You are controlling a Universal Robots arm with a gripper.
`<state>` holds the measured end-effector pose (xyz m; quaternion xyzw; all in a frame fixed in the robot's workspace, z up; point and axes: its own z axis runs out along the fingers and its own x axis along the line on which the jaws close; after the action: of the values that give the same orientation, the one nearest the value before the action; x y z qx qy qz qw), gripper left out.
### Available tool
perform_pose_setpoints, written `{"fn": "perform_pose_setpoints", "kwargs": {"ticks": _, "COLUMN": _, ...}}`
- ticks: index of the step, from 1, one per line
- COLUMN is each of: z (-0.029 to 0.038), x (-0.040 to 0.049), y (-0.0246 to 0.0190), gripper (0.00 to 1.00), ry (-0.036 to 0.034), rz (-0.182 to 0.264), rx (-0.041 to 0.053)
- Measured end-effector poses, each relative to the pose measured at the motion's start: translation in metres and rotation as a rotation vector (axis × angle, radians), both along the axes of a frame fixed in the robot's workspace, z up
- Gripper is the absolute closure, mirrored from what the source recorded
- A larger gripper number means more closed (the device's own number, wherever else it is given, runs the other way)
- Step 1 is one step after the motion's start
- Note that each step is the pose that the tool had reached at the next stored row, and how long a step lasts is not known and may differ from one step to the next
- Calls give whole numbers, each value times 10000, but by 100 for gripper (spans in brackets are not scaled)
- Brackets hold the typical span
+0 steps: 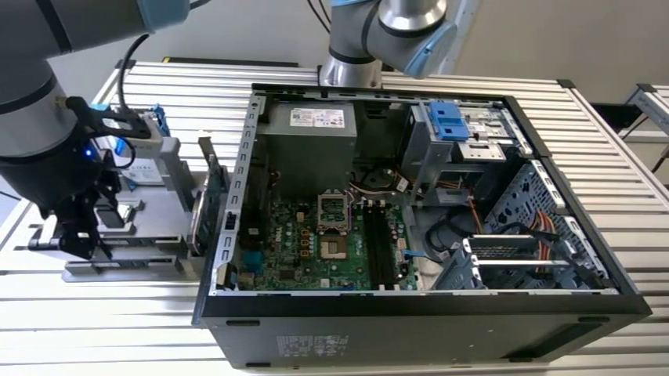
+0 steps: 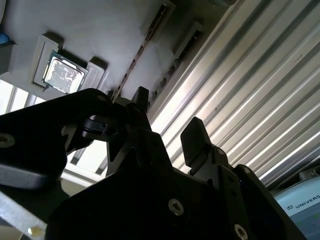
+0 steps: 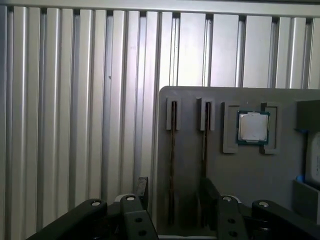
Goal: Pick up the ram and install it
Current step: 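Pick up the ram and move it above insertion slot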
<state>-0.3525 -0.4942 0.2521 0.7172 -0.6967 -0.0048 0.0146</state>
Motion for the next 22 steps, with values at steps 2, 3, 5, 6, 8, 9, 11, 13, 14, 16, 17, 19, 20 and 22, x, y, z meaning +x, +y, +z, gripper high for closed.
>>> {"fn": "perform_pose_setpoints", "kwargs": {"ticks": 2, "z": -20, "x": 0, "y": 0, "gripper": 0, "ry": 1, "rz": -2, "rx": -1}}
{"fn": "perform_pose_setpoints", "kwargs": {"ticks": 3, "z": -31, "x": 0, "y": 0, "gripper": 0, "ry": 1, "rz": -3, "rx": -1}}
{"fn": "perform_pose_setpoints", "kwargs": {"ticks": 5, "z": -51, "x": 0, "y": 0, "gripper": 0, "ry": 1, "rz": -9, "rx": -1}}
{"fn": "perform_pose_setpoints", "kwargs": {"ticks": 6, "z": -61, "x": 0, "y": 0, "gripper": 0, "ry": 1, "rz": -13, "rx": -1}}
{"fn": "perform_pose_setpoints", "kwargs": {"ticks": 8, "z": -82, "x": 0, "y": 0, "gripper": 0, "ry": 1, "rz": -25, "rx": -1}}
{"fn": "perform_pose_setpoints", "kwargs": {"ticks": 9, "z": -93, "x": 0, "y": 0, "gripper": 0, "ry": 0, "rz": -30, "rx": 0}}
{"fn": "perform_pose_setpoints", "kwargs": {"ticks": 11, "z": -114, "x": 1, "y": 2, "gripper": 0, "ry": 1, "rz": -43, "rx": 0}}
{"fn": "perform_pose_setpoints", "kwargs": {"ticks": 13, "z": -137, "x": 0, "y": 7, "gripper": 0, "ry": 1, "rz": -60, "rx": -1}}
{"fn": "perform_pose_setpoints", "kwargs": {"ticks": 14, "z": -150, "x": 0, "y": 9, "gripper": 0, "ry": 1, "rz": -66, "rx": -1}}
{"fn": "perform_pose_setpoints", "kwargs": {"ticks": 16, "z": -177, "x": 0, "y": 10, "gripper": 0, "ry": 1, "rz": -77, "rx": -1}}
{"fn": "perform_pose_setpoints", "kwargs": {"ticks": 17, "z": -190, "x": 0, "y": 10, "gripper": 0, "ry": 1, "rz": -77, "rx": -1}}
{"fn": "perform_pose_setpoints", "kwargs": {"ticks": 19, "z": -217, "x": 0, "y": 10, "gripper": 0, "ry": 1, "rz": -78, "rx": -1}}
{"fn": "perform_pose_setpoints", "kwargs": {"ticks": 20, "z": -232, "x": 0, "y": 11, "gripper": 0, "ry": 0, "rz": -78, "rx": 0}}
{"fn": "perform_pose_setpoints", "kwargs": {"ticks": 22, "z": -261, "x": 0, "y": 10, "gripper": 0, "ry": 0, "rz": -77, "rx": 0}}
